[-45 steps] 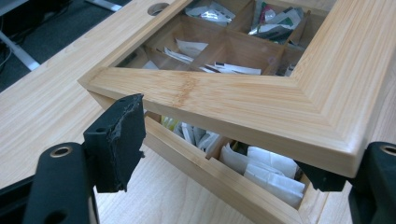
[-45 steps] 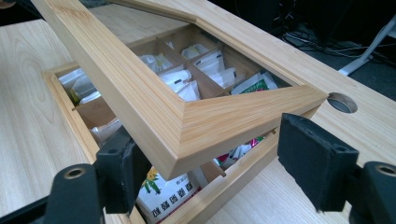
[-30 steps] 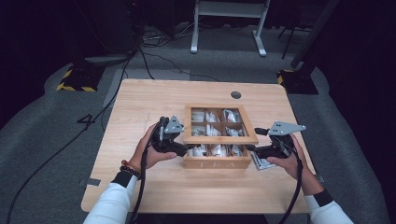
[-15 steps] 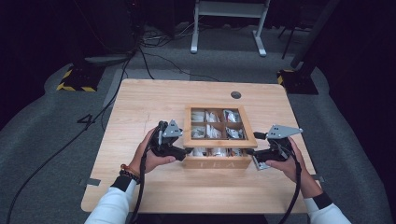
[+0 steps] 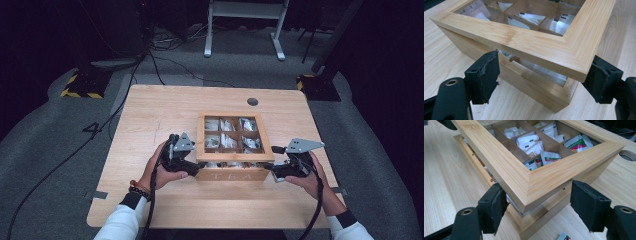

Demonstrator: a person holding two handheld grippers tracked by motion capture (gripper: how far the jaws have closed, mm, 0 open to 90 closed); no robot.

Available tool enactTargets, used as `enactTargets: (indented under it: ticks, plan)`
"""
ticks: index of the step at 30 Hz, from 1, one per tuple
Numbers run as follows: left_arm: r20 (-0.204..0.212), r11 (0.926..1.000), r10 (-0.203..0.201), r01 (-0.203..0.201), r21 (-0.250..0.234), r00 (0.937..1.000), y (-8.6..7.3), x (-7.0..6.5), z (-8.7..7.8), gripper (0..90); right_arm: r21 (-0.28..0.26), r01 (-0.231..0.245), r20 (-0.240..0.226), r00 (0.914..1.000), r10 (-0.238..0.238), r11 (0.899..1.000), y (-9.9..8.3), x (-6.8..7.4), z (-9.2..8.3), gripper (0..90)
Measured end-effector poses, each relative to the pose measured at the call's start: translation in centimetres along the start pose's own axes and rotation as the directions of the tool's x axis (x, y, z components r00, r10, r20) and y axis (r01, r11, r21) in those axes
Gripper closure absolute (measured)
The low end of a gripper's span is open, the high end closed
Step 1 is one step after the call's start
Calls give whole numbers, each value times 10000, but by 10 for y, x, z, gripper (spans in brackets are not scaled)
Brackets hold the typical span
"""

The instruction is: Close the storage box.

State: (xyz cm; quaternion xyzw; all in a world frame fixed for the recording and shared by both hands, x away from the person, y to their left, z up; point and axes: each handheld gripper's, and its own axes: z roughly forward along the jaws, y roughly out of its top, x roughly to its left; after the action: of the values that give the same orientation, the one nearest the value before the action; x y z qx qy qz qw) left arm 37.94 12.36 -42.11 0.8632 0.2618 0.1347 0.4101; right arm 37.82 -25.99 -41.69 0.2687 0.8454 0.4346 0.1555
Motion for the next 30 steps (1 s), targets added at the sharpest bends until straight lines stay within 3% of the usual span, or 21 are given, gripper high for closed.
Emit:
enactTargets:
  ticks: [16,20,30]
  plan:
    - [387,9983,194,-215,543,9991,-11,-6,11,175,720,82,-306,9995,-60,9974,-13,3,8,306]
    - [246,9971,310,-327,688,9992,-12,-9,13,176,850,60,-335,9994,-32,9964,-17,4,11,313]
    - [215,9959,305,-322,844,9993,-15,-11,17,168,517,-196,-516,9984,223,9985,-23,3,7,332]
